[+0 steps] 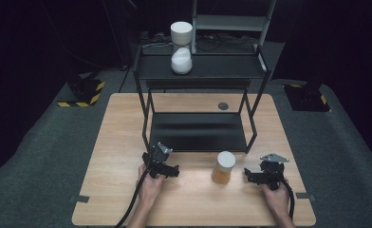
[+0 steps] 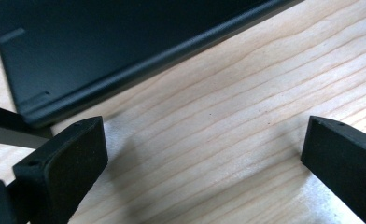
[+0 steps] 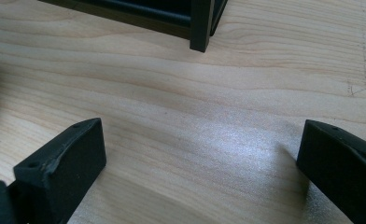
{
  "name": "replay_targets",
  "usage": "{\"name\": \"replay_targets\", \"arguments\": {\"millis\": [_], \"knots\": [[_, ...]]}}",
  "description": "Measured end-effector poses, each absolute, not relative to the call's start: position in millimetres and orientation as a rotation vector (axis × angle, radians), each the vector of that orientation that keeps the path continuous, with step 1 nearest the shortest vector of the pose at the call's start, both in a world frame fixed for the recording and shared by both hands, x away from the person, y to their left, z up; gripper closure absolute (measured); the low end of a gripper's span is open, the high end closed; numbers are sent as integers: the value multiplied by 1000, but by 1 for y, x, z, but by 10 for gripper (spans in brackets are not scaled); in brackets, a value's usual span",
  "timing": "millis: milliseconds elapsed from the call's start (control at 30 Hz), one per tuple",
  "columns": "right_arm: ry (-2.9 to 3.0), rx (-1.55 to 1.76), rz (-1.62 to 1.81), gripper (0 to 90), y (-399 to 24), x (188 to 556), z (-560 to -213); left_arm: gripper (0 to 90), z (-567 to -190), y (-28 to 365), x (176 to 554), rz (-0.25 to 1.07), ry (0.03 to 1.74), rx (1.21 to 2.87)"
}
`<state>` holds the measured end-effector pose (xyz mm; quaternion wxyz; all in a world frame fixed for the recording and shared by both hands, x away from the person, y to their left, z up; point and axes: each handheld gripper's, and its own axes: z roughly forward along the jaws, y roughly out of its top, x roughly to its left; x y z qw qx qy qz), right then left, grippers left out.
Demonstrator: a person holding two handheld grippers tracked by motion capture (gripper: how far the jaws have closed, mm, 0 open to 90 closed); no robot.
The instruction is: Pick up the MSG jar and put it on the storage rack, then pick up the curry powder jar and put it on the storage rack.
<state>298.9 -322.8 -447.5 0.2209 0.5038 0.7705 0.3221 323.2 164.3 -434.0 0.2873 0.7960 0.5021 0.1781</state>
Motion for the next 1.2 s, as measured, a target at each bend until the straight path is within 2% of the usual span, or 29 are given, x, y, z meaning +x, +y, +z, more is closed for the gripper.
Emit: {"name": "replay_targets", "arguments": {"millis": [333, 1200], "knots": [[2131, 1391, 891, 8, -323, 299, -448, 7, -452, 169, 300, 548, 1310, 2027], [2185, 1370, 890, 17, -323, 298, -442, 4, -452, 170, 301, 542, 1309, 2027]]}}
